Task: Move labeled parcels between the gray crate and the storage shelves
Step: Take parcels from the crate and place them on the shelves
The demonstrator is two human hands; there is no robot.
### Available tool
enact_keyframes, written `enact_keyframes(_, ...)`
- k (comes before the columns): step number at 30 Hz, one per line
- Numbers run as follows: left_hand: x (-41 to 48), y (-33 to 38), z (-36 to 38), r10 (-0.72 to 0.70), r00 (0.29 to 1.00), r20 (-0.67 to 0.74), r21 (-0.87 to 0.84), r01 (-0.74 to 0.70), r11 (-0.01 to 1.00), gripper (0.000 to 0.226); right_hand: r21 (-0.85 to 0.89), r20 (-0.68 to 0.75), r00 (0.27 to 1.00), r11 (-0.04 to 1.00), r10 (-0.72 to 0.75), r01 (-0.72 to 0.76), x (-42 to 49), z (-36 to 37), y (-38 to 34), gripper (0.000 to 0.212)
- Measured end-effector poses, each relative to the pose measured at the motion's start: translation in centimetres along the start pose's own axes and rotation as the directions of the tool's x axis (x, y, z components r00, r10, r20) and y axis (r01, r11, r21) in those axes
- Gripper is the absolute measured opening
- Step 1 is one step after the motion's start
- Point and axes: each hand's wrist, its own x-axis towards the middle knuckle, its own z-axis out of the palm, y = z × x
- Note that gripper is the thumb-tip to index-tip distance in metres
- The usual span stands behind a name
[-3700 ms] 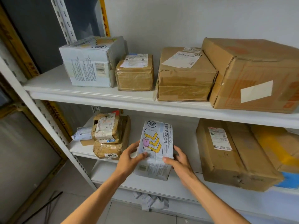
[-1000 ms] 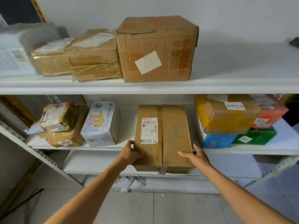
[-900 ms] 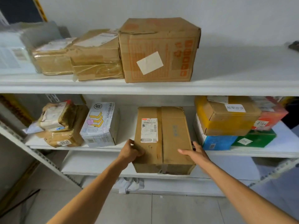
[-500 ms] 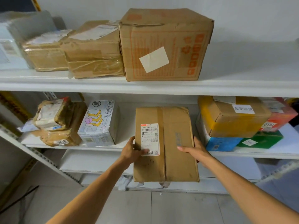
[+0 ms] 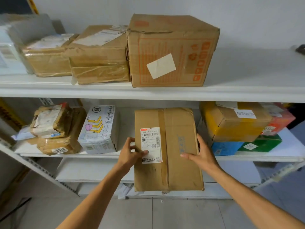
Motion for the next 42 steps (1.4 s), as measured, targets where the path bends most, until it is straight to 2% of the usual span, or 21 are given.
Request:
enact_keyframes(4,-1.4,0.2,-1.2,0.056,0.997,-0.049,-0.037,-0.058,0.998,0.053,-0.02,-0.064,0.998,1.0,0.005,-0.006,-1.6,0.1,-0.3,0.077)
enact_keyframes(6,-2.3,0.1,-1.8,0.048,0.997,-0.059,-0.065,-0.052,0.997,0.066,-0.048,-0.119,0.993,0.998,0.024,-0.03,-2.2,0.4,-0.3,0.074)
enact_keyframes(8,-3.1,-0.3,-2.5,0.033,0.999,-0.025,-0.076,-0.035,0.996,0.086,-0.086,-0.128,0.991,0.995,0.042,-0.053,-2.8,0.6,-0.3,0.078)
enact_keyframes(9,-3.4,-0.5,-2.8,0.045,0.999,0.007,-0.063,-0.044,0.997,0.089,-0.107,-0.122,0.991,0.992,0.047,-0.061,-3.1,0.7,-0.4,0.082)
enact_keyframes(12,-5.0,-1.3,-3.2,0.115,0.989,0.097,-0.094,-0.106,0.99,0.061,-0.144,-0.118,0.991,0.986,0.069,-0.086,-3.9,0.8,-0.3,0.104)
enact_keyframes(14,-6.0,-1.7,-3.3,0.134,0.986,0.104,-0.121,-0.121,0.985,0.056,-0.103,-0.106,0.99,0.989,0.096,-0.107,-4.5,1.0,0.1,0.117)
enact_keyframes(17,-6.2,-1.9,-3.8,0.108,0.991,0.074,-0.156,-0.096,0.983,0.058,-0.014,-0.144,0.982,0.992,0.125,-0.129,-4.9,1.4,0.5,0.108)
enact_keyframes(20,-6.2,-1.6,-3.8,0.101,0.994,0.04,-0.194,-0.092,0.977,0.056,0.032,-0.21,0.961,0.984,0.178,-0.175,-4.8,1.7,0.5,0.079)
enact_keyframes(22,-6.6,-1.2,-3.6,0.12,0.992,0.04,-0.195,-0.11,0.975,0.054,0.063,-0.225,0.953,0.979,0.204,-0.194,-4.7,1.6,0.4,0.07)
enact_keyframes(25,-7.7,-0.9,-3.5,0.158,0.986,0.043,-0.177,-0.148,0.973,0.052,0.108,-0.253,0.955,0.985,0.155,-0.132,-5.2,1.2,0.0,0.062)
enact_keyframes(34,-9.9,2.8,-4.3,0.333,0.943,0.003,-0.234,-0.323,0.917,0.053,0.144,-0.339,0.934,0.975,-0.113,0.17,-6.3,-0.1,-2.8,0.08)
enact_keyframes(38,-9.6,2.6,-4.3,0.335,0.94,-0.061,-0.234,-0.34,0.911,0.042,0.135,-0.365,0.906,0.951,-0.213,0.278,-6.6,-0.3,-3.9,0.071)
enact_keyframes(42,-9.6,1.5,-4.1,0.303,0.949,-0.087,-0.25,-0.316,0.915,0.051,0.144,-0.342,0.91,0.945,-0.232,0.295,-7.3,-0.1,-3.5,0.068)
